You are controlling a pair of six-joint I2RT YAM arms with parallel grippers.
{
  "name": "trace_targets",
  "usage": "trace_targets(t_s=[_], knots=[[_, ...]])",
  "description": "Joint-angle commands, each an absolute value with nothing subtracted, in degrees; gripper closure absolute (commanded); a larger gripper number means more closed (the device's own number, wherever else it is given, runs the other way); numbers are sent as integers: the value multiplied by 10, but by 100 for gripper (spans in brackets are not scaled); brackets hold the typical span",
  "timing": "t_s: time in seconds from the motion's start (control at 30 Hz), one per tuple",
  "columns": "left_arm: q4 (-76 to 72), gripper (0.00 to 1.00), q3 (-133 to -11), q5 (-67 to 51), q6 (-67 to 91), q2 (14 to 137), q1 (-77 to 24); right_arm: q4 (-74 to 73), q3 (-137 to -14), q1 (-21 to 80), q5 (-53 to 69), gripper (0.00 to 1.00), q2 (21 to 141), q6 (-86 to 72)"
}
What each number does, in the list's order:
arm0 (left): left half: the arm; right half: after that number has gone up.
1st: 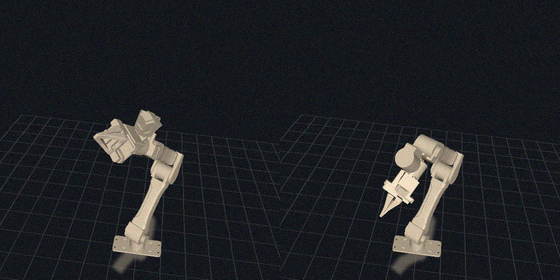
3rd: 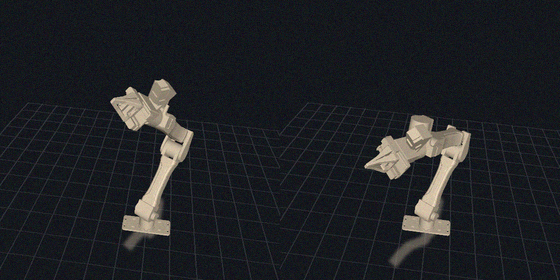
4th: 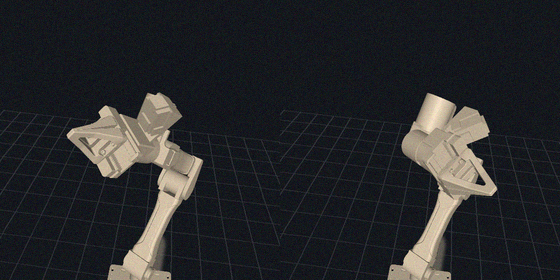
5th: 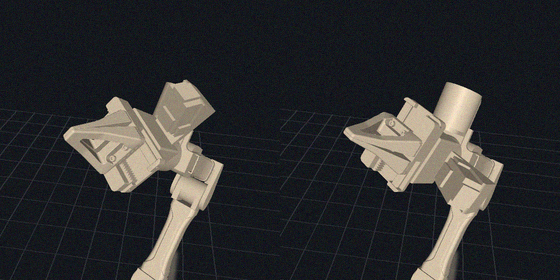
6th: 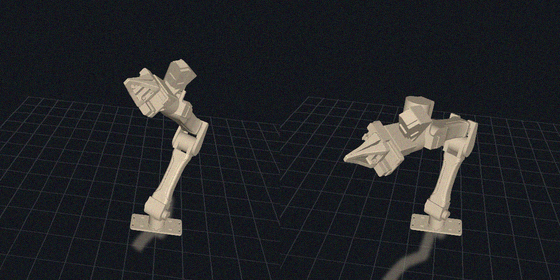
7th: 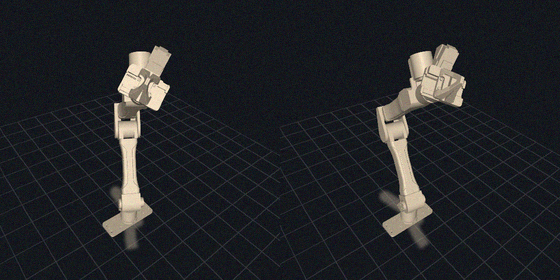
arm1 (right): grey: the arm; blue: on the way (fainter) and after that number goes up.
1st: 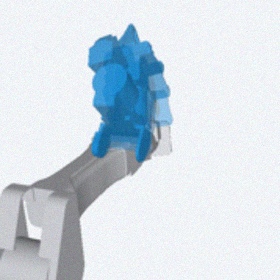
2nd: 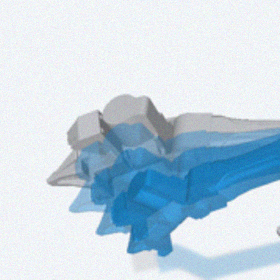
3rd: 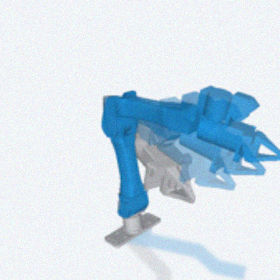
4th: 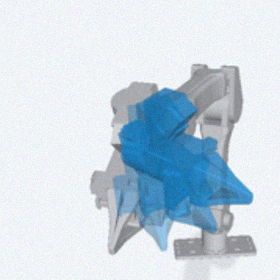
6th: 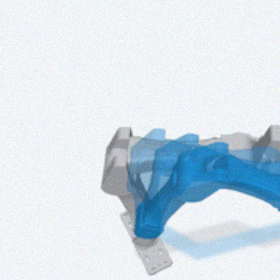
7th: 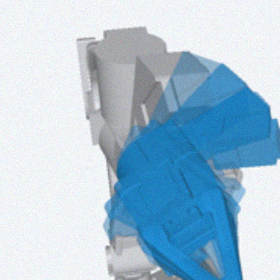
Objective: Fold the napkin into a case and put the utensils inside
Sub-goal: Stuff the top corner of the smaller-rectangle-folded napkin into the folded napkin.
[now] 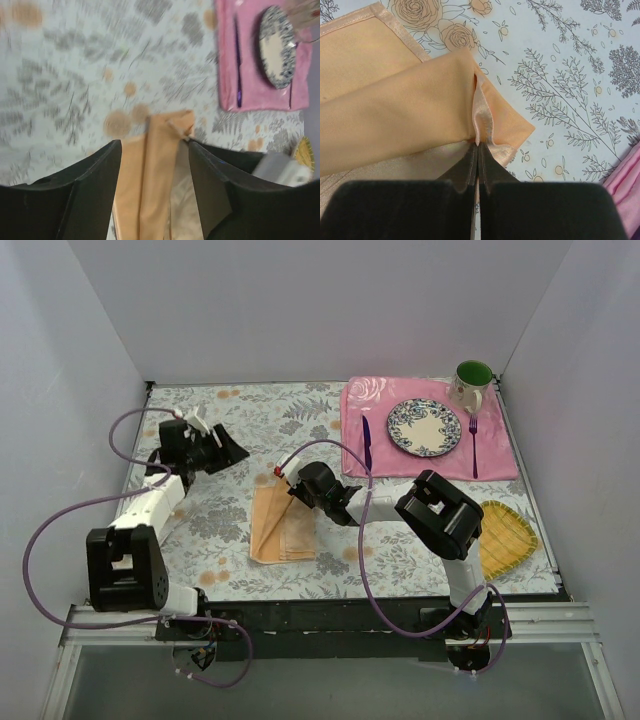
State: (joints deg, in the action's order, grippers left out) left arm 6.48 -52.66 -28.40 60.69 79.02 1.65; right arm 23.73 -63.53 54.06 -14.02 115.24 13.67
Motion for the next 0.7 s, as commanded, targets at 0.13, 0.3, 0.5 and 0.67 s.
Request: trace_targets(t_s=[0.13,0.3,0.5,0.67], knots=[[94,46,-455,-286,662,866,15,250,-648,541,-137,99,1151,132],[98,46,-449,-258,679,920,8,250,-647,541,-137,99,1152,129],[69,50,-444,-280,702,983,-12,250,-649,541,-136,99,1153,130],[33,54,-423,-323,721,997,-23,250,-650,541,-136,99,1153,128]])
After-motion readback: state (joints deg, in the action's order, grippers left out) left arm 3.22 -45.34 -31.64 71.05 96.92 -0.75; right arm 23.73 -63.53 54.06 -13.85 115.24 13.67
